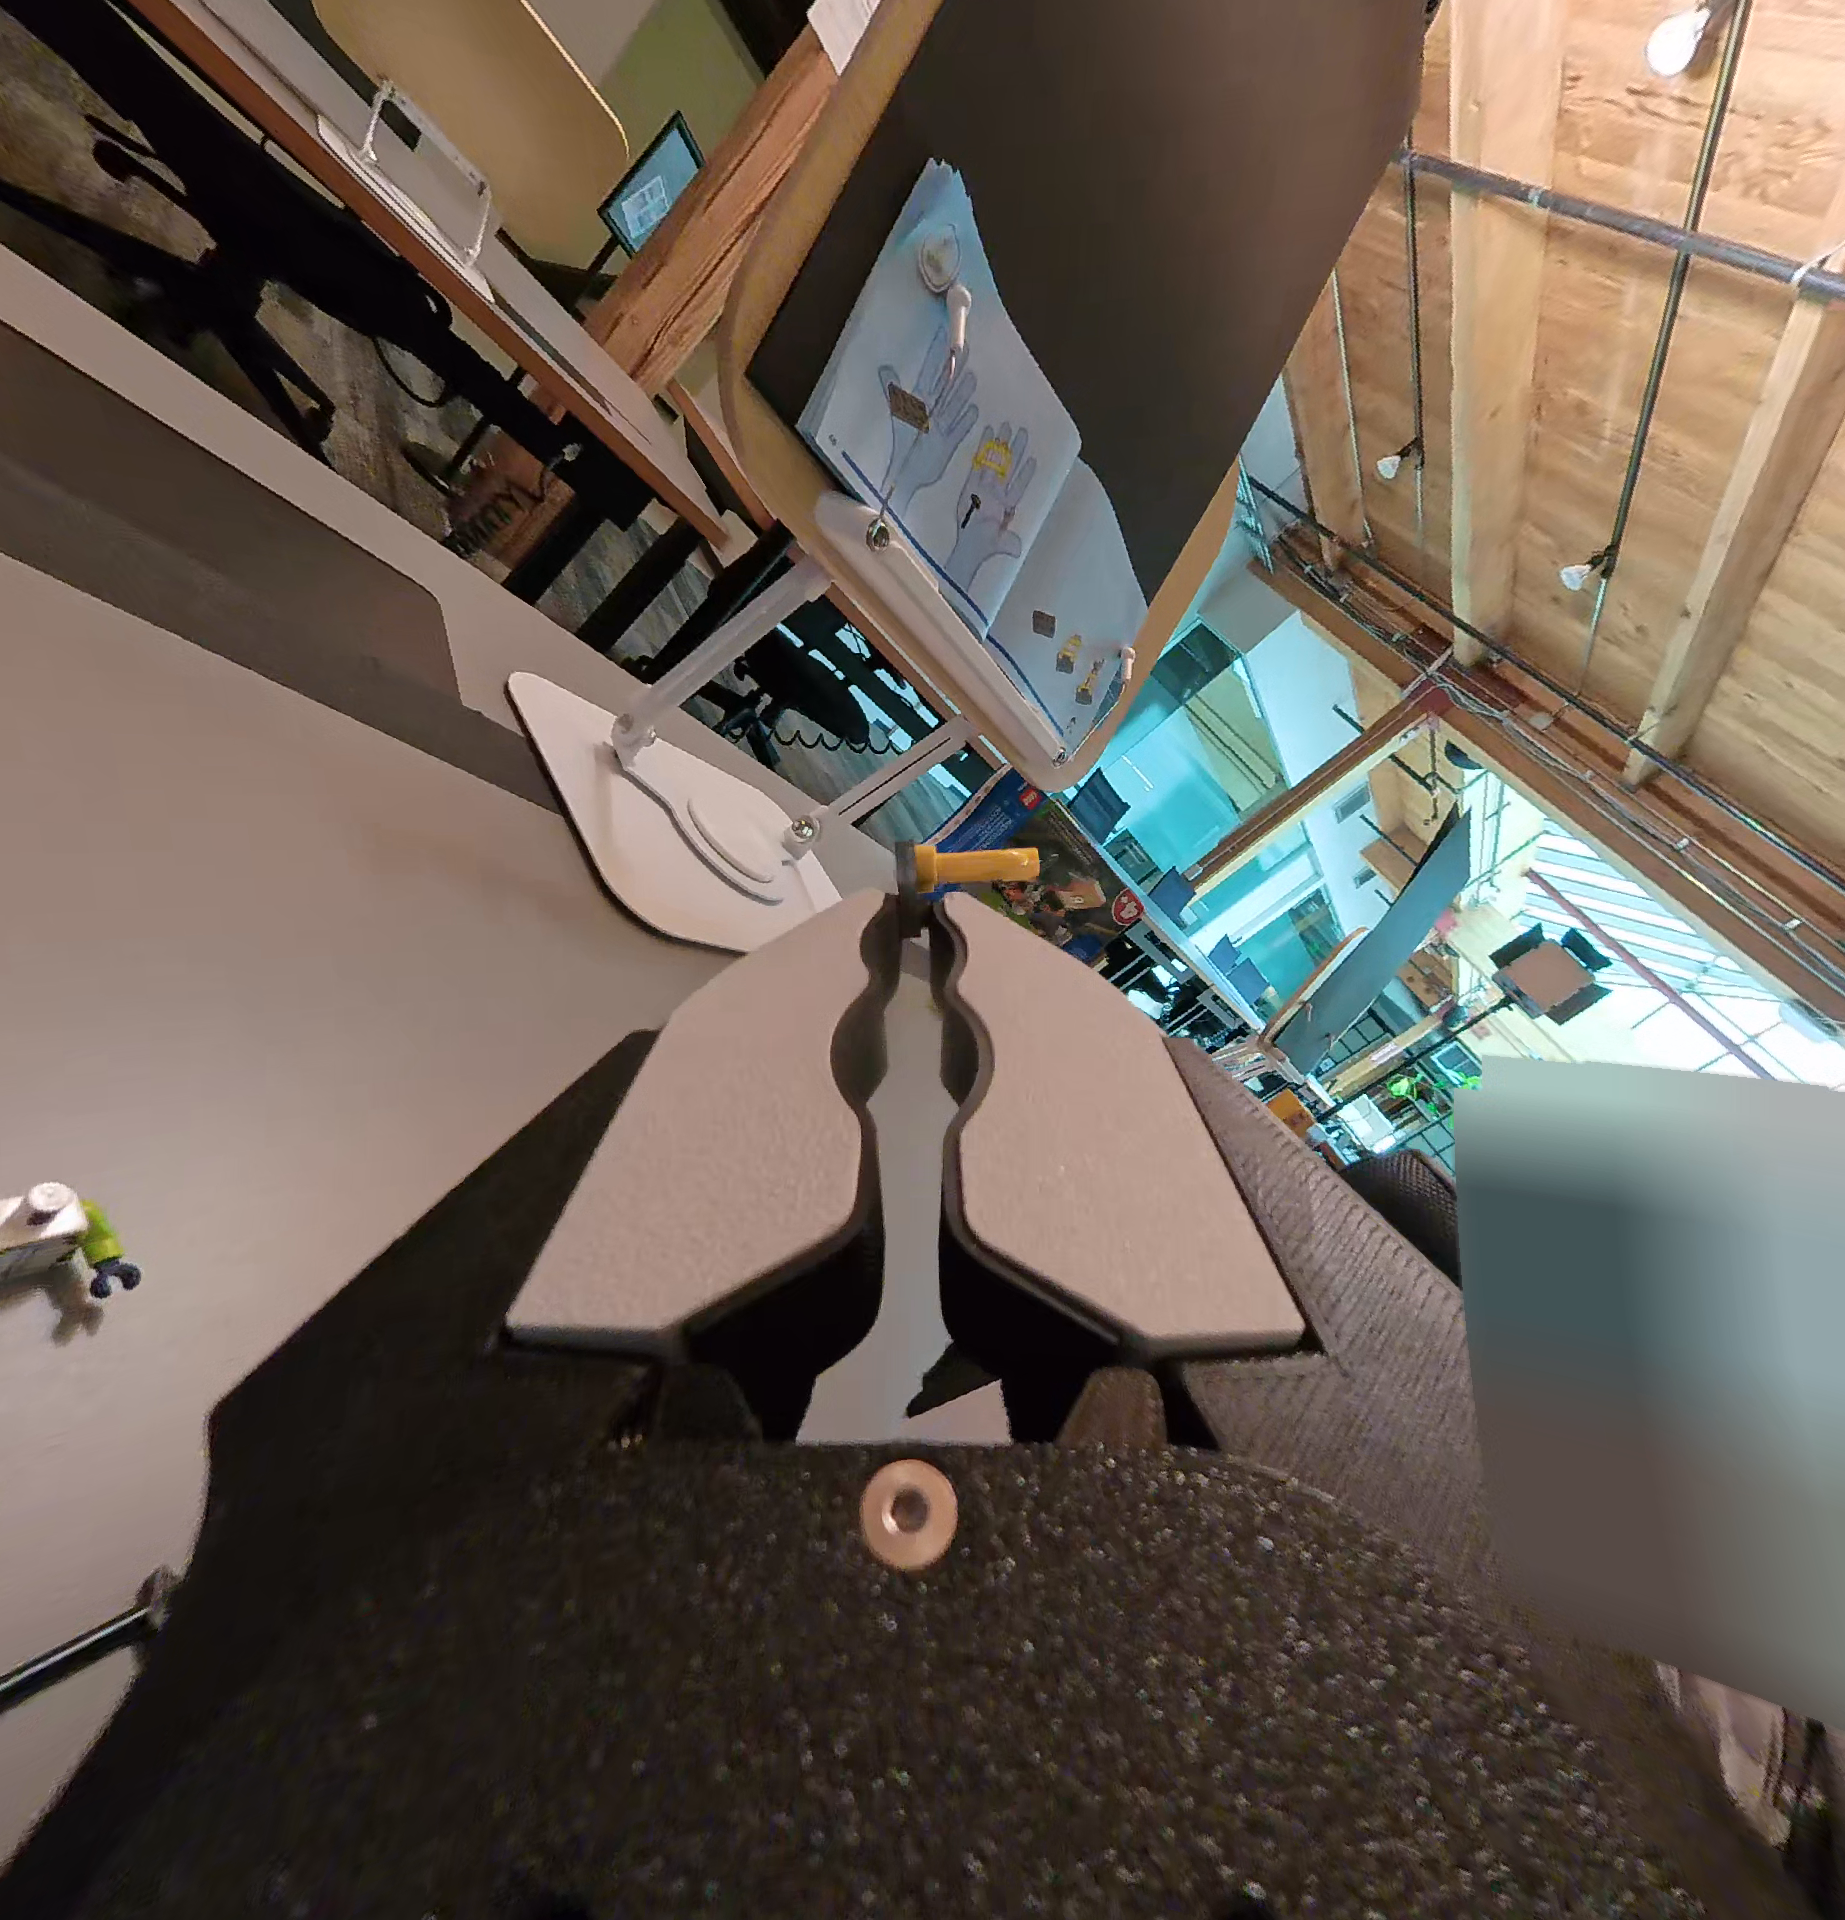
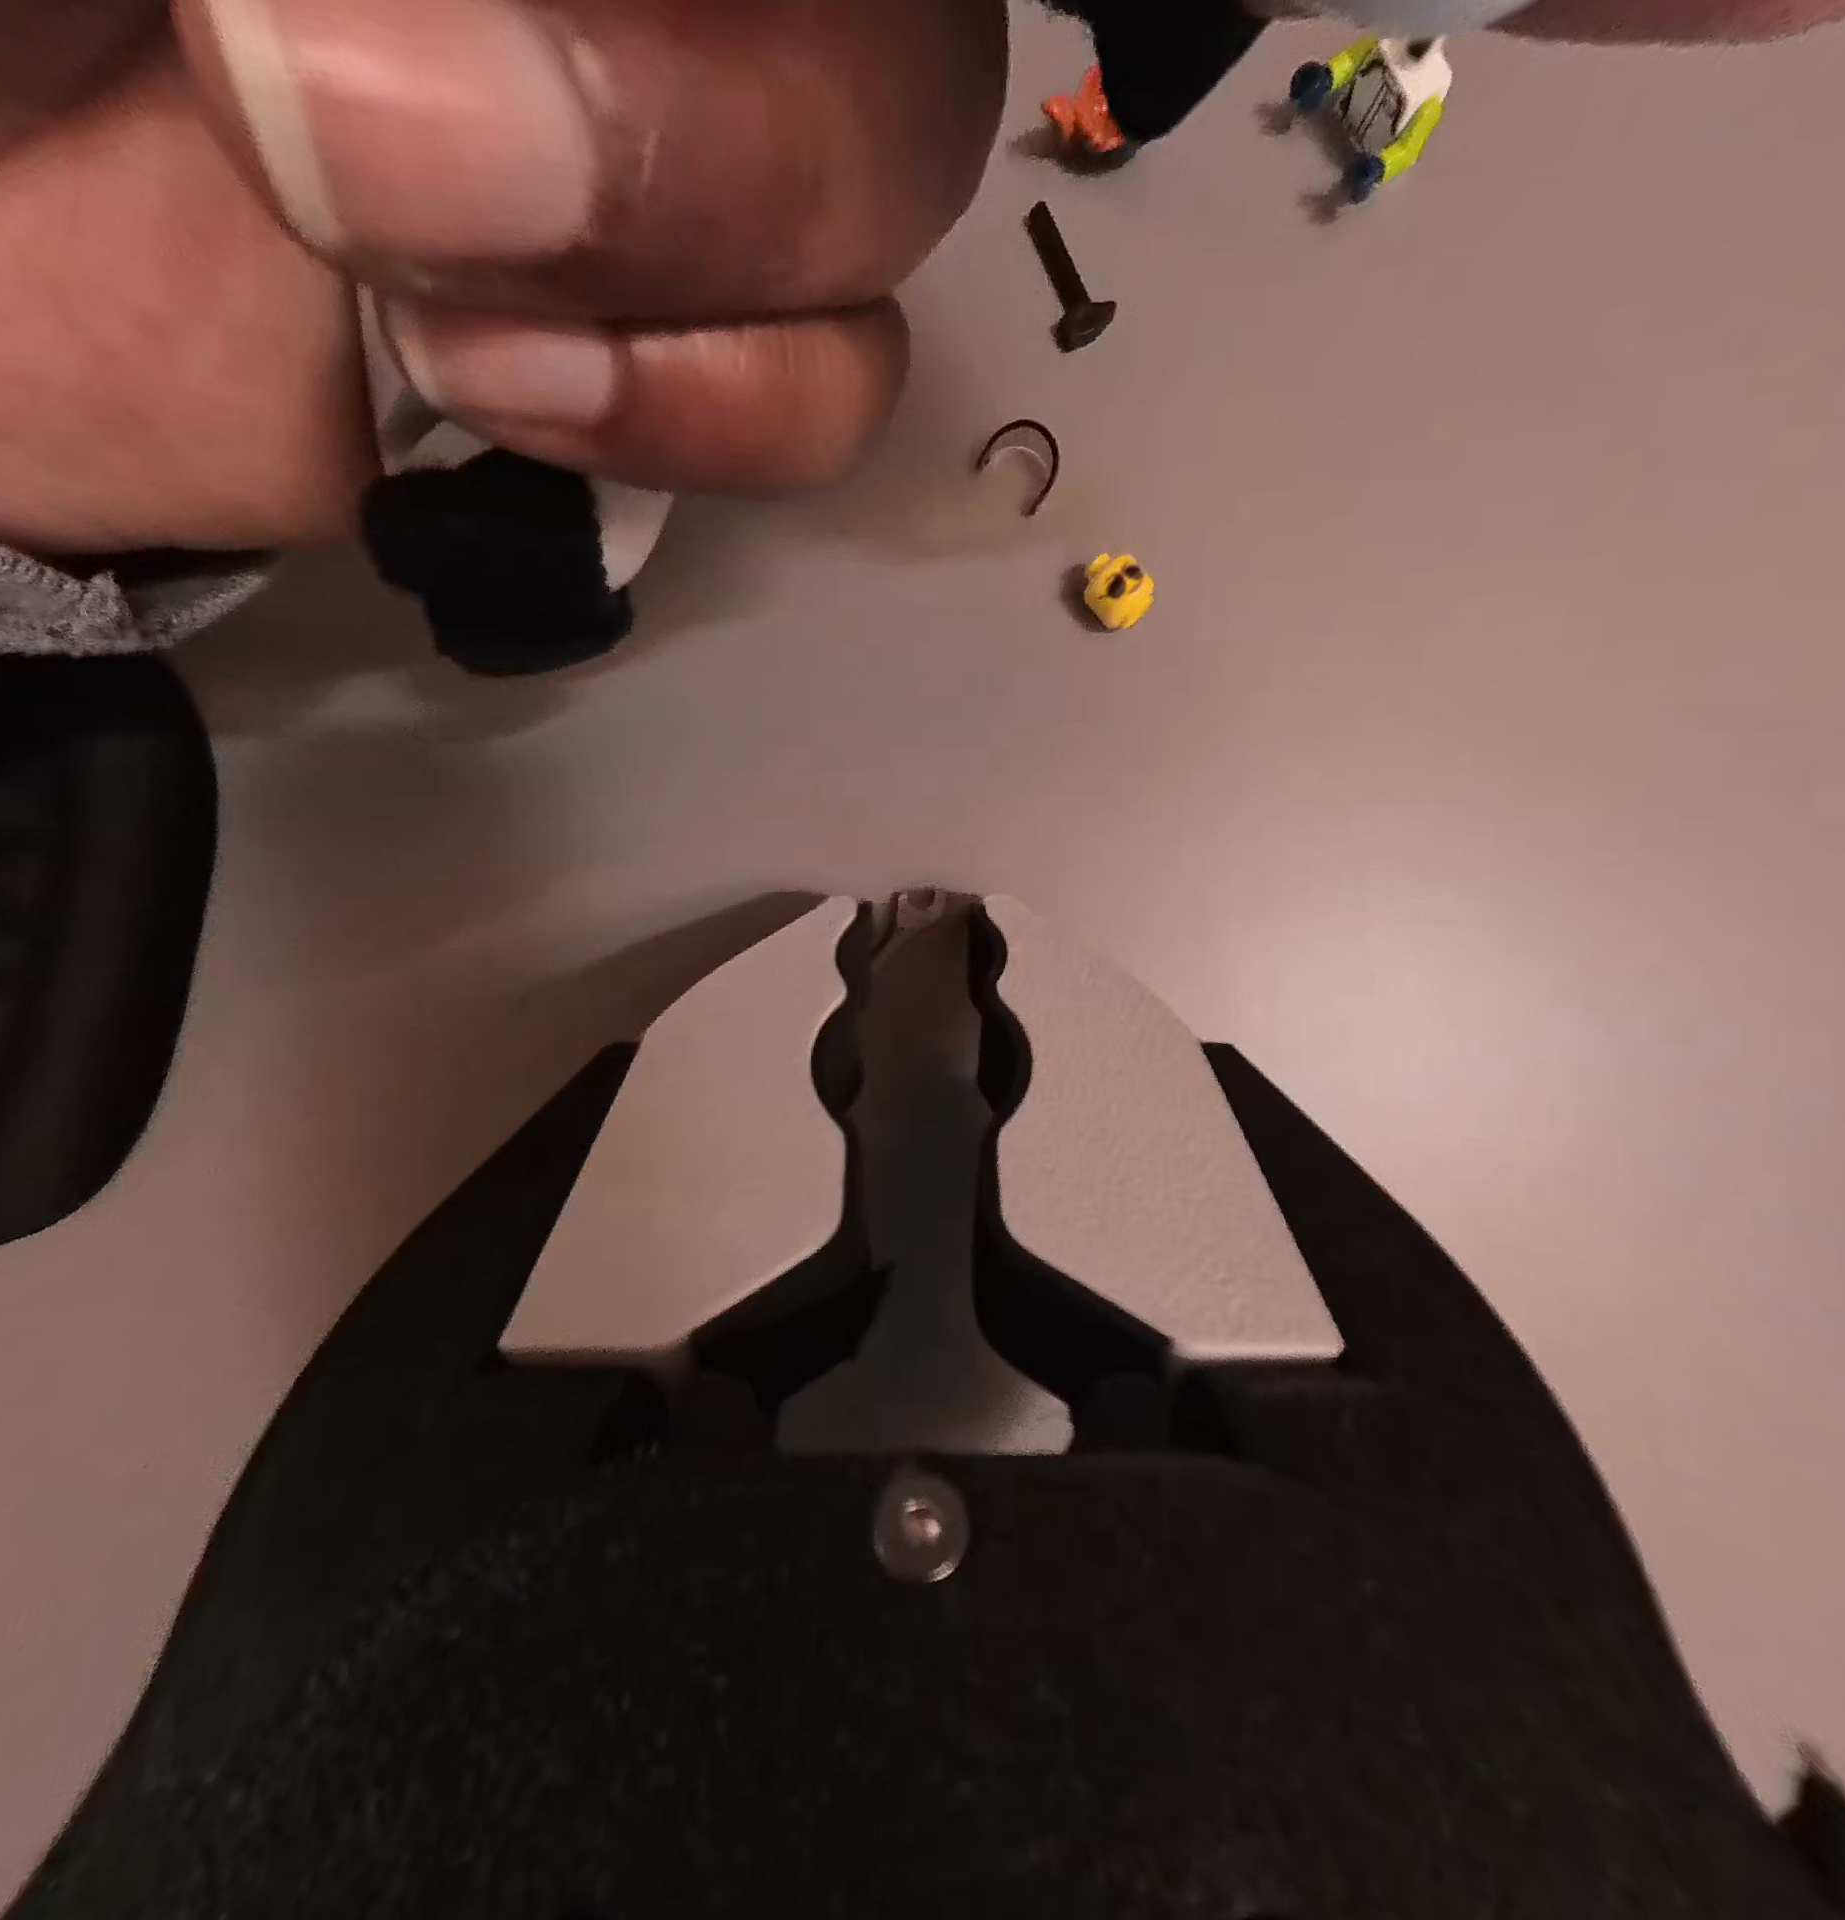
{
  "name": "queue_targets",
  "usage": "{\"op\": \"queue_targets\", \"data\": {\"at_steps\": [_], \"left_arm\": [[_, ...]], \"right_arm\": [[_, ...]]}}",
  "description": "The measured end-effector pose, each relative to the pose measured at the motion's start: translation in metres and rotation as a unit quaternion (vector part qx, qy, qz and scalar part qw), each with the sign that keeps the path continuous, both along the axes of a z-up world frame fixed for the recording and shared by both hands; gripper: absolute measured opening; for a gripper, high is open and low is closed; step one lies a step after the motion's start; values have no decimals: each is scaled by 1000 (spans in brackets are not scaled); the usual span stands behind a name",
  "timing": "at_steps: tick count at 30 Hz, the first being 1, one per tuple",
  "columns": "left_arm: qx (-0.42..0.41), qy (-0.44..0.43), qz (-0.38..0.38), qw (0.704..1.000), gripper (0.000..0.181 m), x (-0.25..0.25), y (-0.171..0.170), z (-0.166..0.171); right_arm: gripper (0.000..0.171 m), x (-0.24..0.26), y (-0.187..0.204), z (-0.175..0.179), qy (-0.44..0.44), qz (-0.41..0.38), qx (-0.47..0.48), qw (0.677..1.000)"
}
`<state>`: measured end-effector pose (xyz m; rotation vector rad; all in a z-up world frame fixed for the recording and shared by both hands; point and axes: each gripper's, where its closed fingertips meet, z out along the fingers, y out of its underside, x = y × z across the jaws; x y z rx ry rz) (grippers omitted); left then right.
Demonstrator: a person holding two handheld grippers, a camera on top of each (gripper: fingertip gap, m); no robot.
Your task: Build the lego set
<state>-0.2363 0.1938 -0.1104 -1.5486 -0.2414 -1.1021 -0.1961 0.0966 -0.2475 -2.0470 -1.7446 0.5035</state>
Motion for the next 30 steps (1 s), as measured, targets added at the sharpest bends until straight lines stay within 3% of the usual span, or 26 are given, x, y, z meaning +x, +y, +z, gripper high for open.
{"op": "queue_targets", "data": {"at_steps": [9, 12, 15, 22, 30], "left_arm": [[2, -2, 1, 1000, 5, -2, -1, 2], [-3, 3, -4, 1000, 5, 2, -2, -1], [-12, 2, -17, 1000, 5, 9, -2, -5], [-42, -45, -113, 992, 5, 59, -13, -14], [-118, -216, -282, 927, 5, 136, -48, -19]], "right_arm": [[8, -1, -2, 0, -14, 27, 3, 1000], [7, 0, -4, 3, 37, 37, -2, 999], [7, 4, -6, 29, 154, 32, -23, 987], [7, 54, 19, 122, 422, -25, -13, 906], [7, 102, 37, 176, 557, -72, 8, 827]]}}
